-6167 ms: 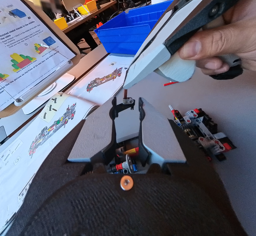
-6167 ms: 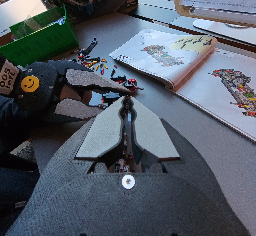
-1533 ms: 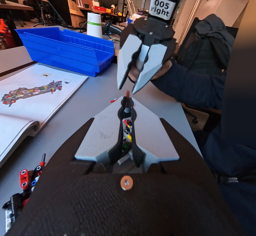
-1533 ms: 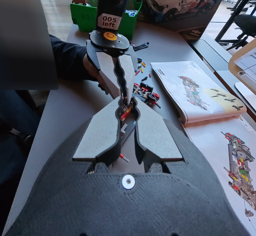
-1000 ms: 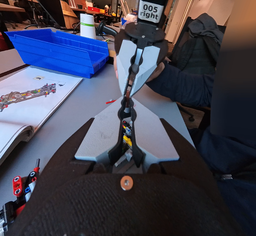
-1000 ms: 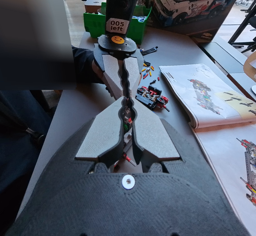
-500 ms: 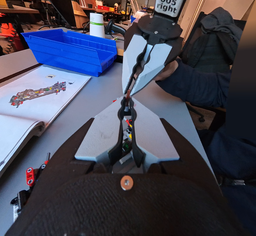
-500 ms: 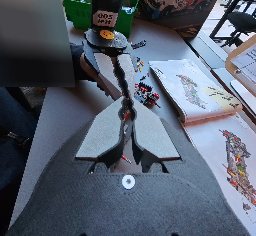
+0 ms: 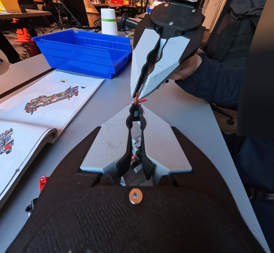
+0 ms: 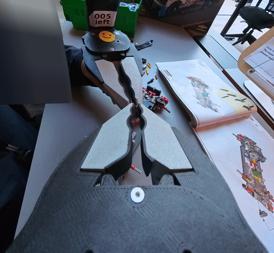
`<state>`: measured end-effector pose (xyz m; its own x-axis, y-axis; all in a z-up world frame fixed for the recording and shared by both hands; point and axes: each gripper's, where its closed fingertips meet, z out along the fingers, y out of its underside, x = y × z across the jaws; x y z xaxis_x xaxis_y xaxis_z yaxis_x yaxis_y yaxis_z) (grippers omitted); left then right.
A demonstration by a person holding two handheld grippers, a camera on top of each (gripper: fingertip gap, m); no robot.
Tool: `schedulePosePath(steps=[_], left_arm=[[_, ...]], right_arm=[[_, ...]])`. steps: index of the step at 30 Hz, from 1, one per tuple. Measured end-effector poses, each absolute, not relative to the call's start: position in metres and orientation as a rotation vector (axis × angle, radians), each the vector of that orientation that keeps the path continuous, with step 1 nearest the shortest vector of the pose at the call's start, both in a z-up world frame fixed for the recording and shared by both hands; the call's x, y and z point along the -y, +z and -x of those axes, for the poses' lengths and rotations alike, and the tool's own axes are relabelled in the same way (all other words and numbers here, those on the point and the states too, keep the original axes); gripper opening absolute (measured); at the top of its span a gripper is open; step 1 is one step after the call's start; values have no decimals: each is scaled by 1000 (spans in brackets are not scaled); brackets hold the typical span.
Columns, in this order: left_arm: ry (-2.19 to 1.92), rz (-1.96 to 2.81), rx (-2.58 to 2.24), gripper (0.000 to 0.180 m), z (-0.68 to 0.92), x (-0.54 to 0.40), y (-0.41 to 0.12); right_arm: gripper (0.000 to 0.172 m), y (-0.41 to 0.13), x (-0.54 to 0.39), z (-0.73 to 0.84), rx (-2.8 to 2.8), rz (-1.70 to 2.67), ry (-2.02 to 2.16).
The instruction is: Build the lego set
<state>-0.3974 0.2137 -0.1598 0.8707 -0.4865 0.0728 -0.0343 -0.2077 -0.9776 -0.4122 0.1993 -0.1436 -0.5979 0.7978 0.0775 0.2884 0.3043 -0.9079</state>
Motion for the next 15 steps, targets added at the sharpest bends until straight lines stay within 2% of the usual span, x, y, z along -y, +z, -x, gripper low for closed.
schedulePosePath(steps=[15], left_arm=[[-371,1744,-464,1,393,-212,-161]], right_arm=[[1,-143,-196,407,2041,969,1352]])
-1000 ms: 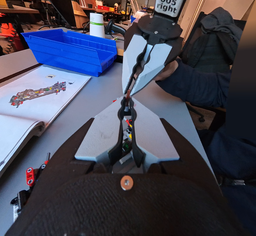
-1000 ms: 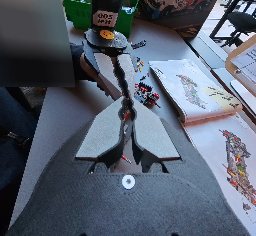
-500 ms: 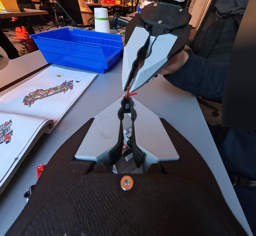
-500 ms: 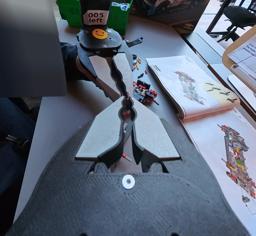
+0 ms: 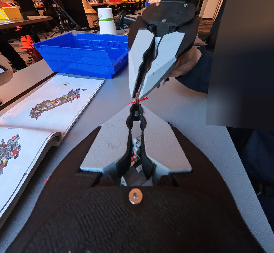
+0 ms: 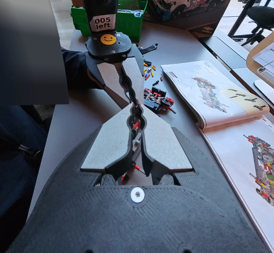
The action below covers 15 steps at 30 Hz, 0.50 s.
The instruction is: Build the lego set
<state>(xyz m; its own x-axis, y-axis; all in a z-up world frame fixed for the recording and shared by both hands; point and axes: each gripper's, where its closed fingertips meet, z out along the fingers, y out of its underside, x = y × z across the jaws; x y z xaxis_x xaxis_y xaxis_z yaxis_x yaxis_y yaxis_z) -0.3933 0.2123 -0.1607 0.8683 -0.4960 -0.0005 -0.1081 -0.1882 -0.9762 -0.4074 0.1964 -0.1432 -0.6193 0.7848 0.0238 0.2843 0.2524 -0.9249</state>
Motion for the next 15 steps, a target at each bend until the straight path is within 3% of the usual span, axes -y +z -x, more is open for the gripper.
schedulePosePath(steps=[4,9,15], left_arm=[[-386,1735,-463,1,393,-212,-160],[-380,1710,-448,1,396,-211,-156],[-394,1733,-445,1,397,-213,-165]], right_arm=[[4,-141,-196,406,2022,945,1362],[23,-129,-207,401,1917,934,1468],[26,-143,-247,393,1817,1032,1547]])
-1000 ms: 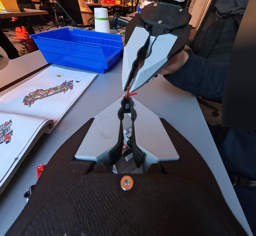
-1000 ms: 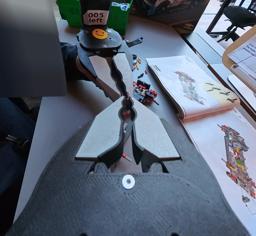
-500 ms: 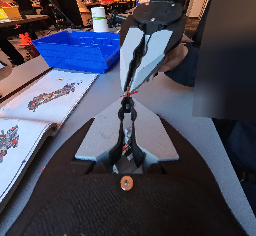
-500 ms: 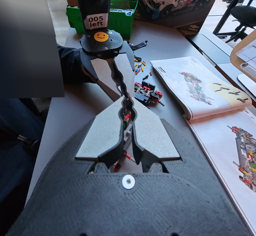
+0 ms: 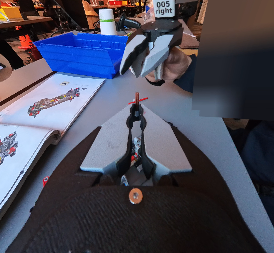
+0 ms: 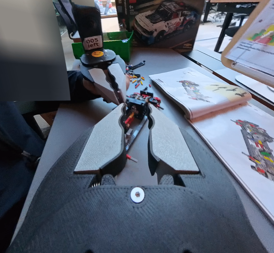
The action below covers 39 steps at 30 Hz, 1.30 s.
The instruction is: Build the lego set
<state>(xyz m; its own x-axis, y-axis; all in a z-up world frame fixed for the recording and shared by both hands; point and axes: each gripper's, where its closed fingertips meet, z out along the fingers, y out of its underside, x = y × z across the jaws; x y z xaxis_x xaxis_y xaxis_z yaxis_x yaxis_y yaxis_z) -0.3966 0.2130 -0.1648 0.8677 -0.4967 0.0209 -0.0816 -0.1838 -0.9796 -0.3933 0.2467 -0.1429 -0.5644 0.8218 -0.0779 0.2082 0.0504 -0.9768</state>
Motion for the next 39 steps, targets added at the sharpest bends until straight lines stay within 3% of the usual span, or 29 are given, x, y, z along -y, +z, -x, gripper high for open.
schedulePosePath(steps=[12,22,28,39], left_arm=[[-435,1722,-431,1,396,-214,-168],[-465,1704,-424,1,396,-214,-166],[-488,1712,-429,1,393,-214,-169],[-479,1747,-446,1,389,-216,-178]], right_arm=[[13,-207,-337,365,1868,1105,1226],[13,-227,-353,354,1985,1147,1150],[1,-233,-368,332,2046,1151,1175],[4,-259,-346,332,2214,1116,1051]])
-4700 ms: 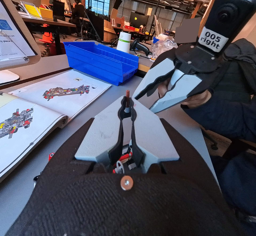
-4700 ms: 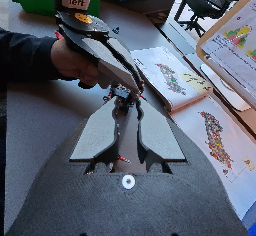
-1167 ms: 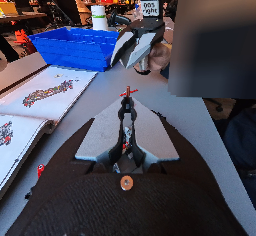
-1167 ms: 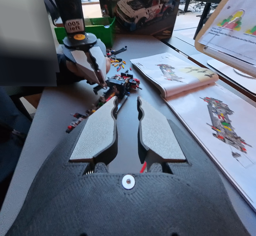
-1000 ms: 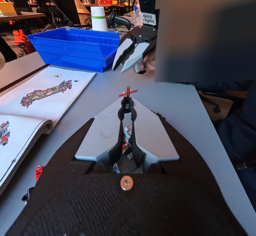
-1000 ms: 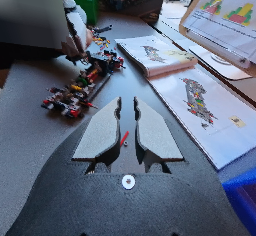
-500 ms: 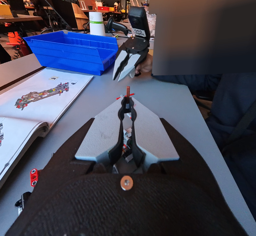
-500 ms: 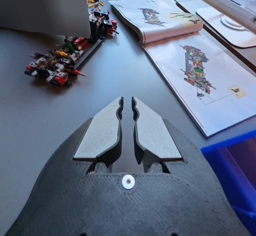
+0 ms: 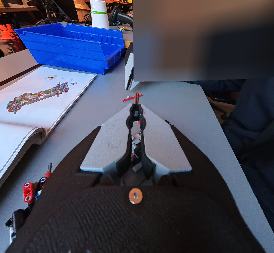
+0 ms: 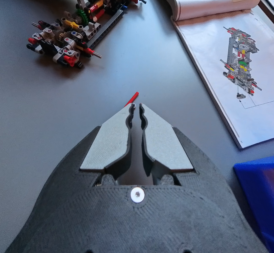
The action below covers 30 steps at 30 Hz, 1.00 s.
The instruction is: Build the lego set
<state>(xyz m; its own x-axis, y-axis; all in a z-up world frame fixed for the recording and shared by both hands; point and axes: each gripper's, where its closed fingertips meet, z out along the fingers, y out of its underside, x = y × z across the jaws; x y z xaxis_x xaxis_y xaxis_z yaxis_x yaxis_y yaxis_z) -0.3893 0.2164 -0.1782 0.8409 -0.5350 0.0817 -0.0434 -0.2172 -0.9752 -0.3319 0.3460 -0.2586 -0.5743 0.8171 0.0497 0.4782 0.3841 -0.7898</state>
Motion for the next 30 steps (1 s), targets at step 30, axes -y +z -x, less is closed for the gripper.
schedulePosePath(steps=[30], left_arm=[[-491,1753,-479,1,380,-214,-179]], right_arm=[[9,-276,-341,332,2313,1084,931]])
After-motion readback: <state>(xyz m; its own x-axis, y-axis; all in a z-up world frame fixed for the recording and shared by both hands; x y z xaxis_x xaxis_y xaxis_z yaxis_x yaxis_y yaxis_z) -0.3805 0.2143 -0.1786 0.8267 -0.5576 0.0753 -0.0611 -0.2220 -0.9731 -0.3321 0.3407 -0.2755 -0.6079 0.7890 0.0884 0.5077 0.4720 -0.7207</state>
